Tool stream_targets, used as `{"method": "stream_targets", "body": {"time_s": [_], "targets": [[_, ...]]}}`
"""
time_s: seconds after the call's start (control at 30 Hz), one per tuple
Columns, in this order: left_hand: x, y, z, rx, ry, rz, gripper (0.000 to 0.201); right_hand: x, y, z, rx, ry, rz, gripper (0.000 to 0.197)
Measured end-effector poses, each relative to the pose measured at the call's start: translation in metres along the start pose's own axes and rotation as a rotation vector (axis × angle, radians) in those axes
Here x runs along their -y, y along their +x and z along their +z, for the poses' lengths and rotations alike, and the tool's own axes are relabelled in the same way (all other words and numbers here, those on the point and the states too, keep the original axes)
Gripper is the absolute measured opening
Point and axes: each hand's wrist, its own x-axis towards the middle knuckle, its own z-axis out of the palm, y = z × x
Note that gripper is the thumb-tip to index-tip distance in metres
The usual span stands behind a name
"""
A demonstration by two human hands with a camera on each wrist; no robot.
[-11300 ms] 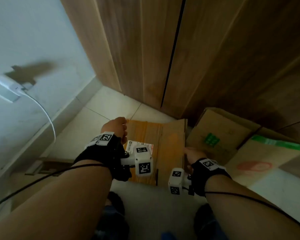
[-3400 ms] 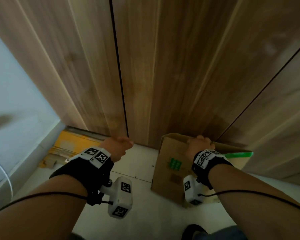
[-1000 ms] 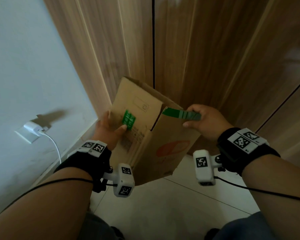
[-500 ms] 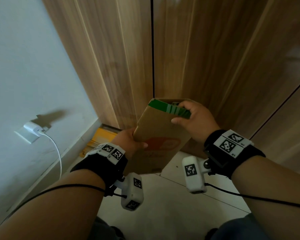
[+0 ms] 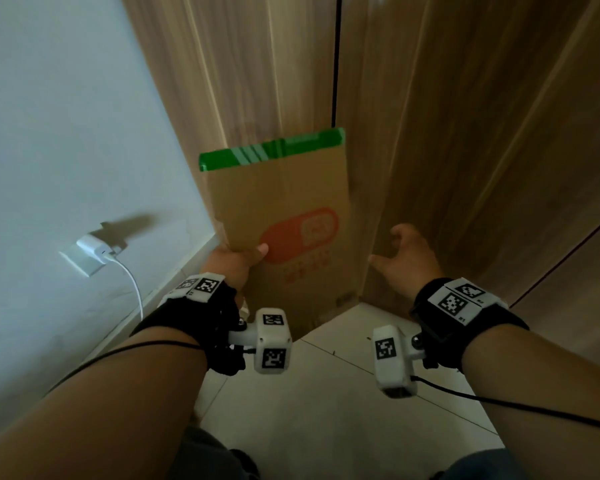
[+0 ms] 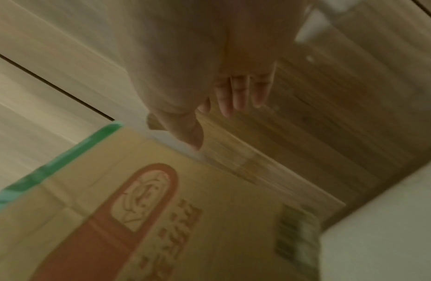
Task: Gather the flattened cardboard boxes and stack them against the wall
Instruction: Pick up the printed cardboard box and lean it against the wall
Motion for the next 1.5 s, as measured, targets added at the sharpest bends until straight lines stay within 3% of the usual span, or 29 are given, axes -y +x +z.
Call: {"method": "stream_targets", "body": {"time_s": [0.17,0.33,0.4,0.47,0.63,0.73,0.83,1.07,1.27,1.5], "targets": [[-0.005,0.004,-0.027,-0.030,-0.144,-0.024,0.045,0.011,-0.004,0.038,0.304,0.002,0.087,0.065],[0.007,0.028,-0.059,-0.122,-0.132,-0.046,0.051,0.028,-0.008,0.080,0.418,0.065,0.099,0.049],[0.016,0.046,-0.073,-0.153,-0.123,-0.059,0.062,0.031,-0.004,0.103,0.456,0.160,0.113,0.043],[0.026,0.064,-0.084,-0.148,-0.167,-0.098,0.086,0.032,0.003,0.123,0.470,0.304,0.201,0.041],[0.028,0.080,-0.098,-0.112,-0.248,-0.107,0.062,0.037,0.003,0.167,0.603,0.919,0.473,0.017],[0.039,0.099,-0.099,-0.102,-0.350,-0.142,0.049,0.035,0.008,0.190,0.582,1.089,0.494,0.029],[0.057,0.123,-0.099,-0.098,-0.377,-0.195,0.058,0.028,0.020,0.210,0.547,1.081,0.510,0.034],[0.121,0.161,-0.093,-0.105,-0.399,-0.401,0.027,0.003,0.048,0.248,0.494,1.007,0.579,0.029],[0.164,0.187,-0.088,-0.082,-0.347,-0.504,0.055,-0.011,0.069,0.288,0.459,0.937,0.631,0.023],[0.192,0.197,-0.088,-0.076,-0.367,-0.485,0.067,-0.012,0.093,0.332,0.459,0.852,0.650,0.026]]}}
